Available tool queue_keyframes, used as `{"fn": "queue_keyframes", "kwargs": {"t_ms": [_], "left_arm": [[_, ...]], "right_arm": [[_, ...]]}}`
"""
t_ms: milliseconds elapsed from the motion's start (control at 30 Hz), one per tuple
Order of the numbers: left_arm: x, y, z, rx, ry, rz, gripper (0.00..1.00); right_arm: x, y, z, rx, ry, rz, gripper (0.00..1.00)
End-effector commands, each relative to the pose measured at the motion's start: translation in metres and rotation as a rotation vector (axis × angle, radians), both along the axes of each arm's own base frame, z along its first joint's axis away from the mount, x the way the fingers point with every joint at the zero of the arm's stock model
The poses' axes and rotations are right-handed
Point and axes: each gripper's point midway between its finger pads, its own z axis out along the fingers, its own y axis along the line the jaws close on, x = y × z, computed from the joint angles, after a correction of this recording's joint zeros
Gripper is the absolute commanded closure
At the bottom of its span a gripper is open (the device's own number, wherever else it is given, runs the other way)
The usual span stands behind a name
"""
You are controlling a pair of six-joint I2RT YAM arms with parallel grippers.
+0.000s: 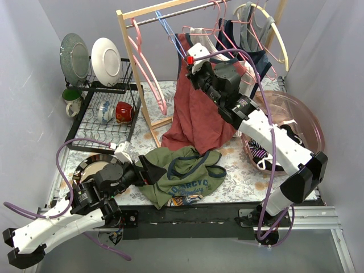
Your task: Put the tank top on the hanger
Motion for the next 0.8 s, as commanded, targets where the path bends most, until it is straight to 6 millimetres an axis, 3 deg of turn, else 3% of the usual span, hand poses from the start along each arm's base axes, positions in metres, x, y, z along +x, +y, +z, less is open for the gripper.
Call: {"fn": "queue_keyframes", "kwargs": {"t_ms": [0, 267, 433, 633, 767], "left_arm": [[0.002, 0.004, 0.000, 0.008, -0.007, 0.015, 0.03], [0.003, -0.002, 0.001, 0.020, -0.003, -0.001, 0.03], [0.002, -0.003, -0.001, 0.021, -0.002, -0.007, 0.02], [0.006, -0.004, -0.001, 0.038, -0.023, -0.007, 0.02], [0.012, -0.010, -0.008, 0.096, -0.022, -0.015, 0.02]], "right_arm": [[-0.017, -0.018, 0.057, 0.051, -0.167, -0.035, 0.99], [-0.015, -0.020, 0.064, -0.007, -0.246, -0.073, 0.99], [-0.022, -0.019, 0.052, -0.082, -0.245, -0.046, 0.99], [-0.045, -0.034, 0.045, -0.105, -0.174, -0.009, 0.99], [-0.079, -0.048, 0.035, -0.117, -0.078, 0.065, 0.99]]}}
